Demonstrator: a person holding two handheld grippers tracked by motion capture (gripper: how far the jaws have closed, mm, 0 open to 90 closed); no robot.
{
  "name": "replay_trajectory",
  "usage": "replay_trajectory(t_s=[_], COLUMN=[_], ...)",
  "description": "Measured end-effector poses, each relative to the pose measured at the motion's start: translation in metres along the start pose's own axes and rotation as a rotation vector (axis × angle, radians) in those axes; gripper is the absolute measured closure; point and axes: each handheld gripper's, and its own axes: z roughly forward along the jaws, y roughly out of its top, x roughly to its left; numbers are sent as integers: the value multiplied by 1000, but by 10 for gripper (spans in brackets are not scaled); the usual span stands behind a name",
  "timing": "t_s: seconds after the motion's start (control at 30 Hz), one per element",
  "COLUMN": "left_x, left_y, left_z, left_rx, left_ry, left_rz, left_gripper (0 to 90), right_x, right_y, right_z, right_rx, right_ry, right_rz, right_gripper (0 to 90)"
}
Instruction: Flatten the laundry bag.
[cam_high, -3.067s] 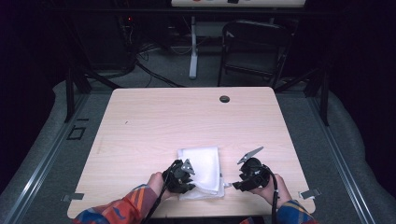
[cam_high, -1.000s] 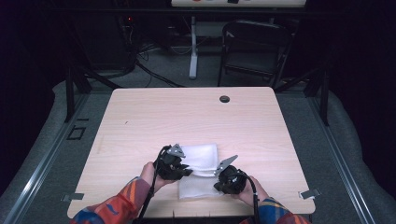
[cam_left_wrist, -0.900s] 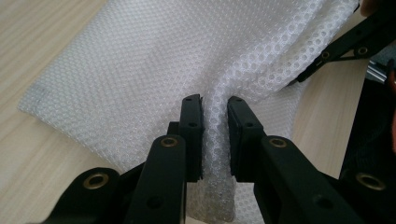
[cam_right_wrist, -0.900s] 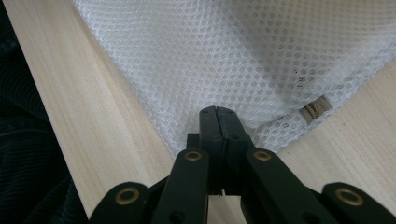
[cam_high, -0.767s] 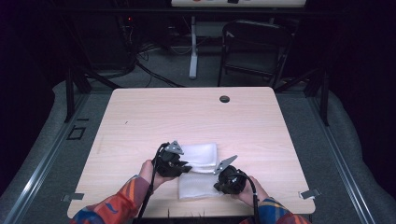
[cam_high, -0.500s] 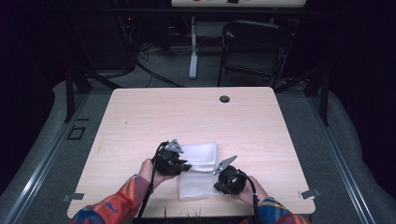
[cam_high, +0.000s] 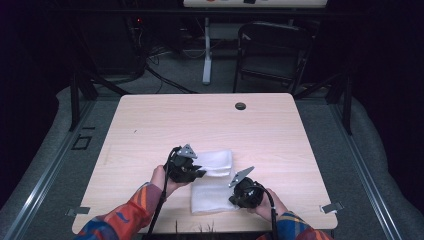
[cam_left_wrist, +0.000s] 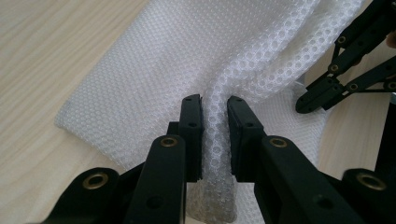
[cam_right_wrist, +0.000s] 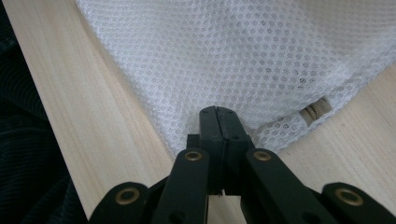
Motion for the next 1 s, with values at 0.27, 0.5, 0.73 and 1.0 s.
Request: replay_trajectory(t_s=[0.27, 0.5, 0.73, 1.0], left_x=[6, 10, 16, 24], left_y=[8, 13, 19, 25], left_z=[-1, 2, 4, 6], left_rx=[-23, -30, -42, -49], left_ry=[10, 16, 24, 37], left_rz=[-3, -2, -8, -5], left_gripper=[776, 777, 777, 777], right_x=[0, 0, 1, 0], right_y=[0, 0, 0, 0], right_z=[0, 0, 0, 0], right_rx=[-1, -1, 1, 1], right_ry=[-1, -2, 0, 4], right_rz=[0, 3, 9, 1], right_gripper=[900, 900, 900, 900])
